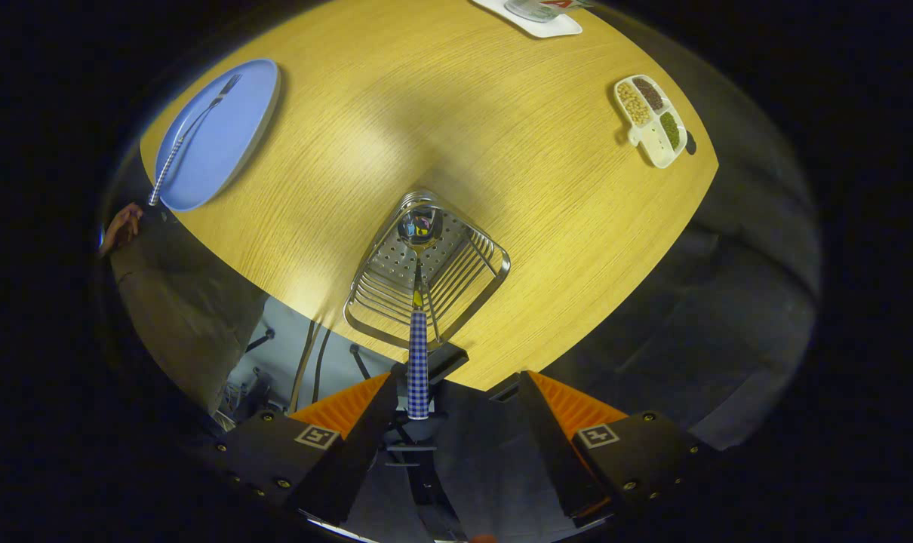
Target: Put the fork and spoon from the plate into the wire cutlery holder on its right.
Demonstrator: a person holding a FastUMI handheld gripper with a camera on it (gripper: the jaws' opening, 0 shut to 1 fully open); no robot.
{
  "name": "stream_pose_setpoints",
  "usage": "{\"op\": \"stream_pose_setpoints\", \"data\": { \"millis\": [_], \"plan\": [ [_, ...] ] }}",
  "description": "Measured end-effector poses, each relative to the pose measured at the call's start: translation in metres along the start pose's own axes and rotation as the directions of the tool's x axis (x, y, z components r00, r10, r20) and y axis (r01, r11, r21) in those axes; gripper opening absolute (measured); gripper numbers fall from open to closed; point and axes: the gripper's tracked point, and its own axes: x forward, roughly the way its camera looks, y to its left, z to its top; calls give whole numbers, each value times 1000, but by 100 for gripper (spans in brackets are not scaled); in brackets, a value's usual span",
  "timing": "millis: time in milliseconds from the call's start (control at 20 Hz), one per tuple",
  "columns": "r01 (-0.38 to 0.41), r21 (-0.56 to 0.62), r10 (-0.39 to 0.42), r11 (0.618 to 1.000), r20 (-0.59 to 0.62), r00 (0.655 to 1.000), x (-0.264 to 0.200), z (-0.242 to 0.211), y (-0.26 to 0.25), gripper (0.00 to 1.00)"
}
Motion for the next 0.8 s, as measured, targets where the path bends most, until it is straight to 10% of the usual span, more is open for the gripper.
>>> {"op": "stream_pose_setpoints", "data": {
  "millis": [800],
  "plan": [
    [-189, 99, 158, 977, 259, 953, -60, 60, 124, 97]
  ]
}}
